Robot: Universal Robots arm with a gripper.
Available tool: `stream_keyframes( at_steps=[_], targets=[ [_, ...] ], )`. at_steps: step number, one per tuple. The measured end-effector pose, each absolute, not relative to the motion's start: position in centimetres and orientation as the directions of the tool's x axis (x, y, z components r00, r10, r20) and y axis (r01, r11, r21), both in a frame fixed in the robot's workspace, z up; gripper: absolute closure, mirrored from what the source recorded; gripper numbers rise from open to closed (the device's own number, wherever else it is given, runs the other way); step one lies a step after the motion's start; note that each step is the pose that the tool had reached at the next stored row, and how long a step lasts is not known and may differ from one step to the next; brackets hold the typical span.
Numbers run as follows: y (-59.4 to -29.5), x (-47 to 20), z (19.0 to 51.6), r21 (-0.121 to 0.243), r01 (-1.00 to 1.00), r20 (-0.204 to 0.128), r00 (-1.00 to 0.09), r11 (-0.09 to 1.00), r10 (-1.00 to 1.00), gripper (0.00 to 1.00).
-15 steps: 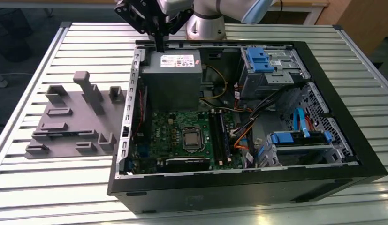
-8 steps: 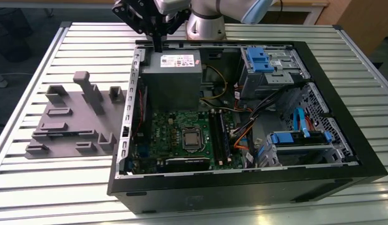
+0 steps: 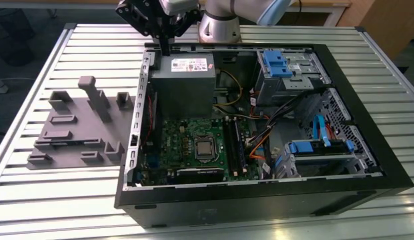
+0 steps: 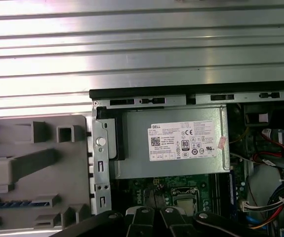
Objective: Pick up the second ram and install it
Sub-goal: 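Reach for the second ram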
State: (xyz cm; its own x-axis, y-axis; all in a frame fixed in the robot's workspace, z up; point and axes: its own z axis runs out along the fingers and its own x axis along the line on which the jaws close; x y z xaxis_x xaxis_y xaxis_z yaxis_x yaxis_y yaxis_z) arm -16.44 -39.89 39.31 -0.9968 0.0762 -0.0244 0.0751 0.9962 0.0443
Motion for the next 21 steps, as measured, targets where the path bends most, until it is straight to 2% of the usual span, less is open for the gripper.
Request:
stream_keyframes(
  at_steps=[21],
  targets=[
    [-39.89,-17.22,39.30,0.044,0.075,-0.024,-0.997,0.996,0.076,0.89]
  ],
)
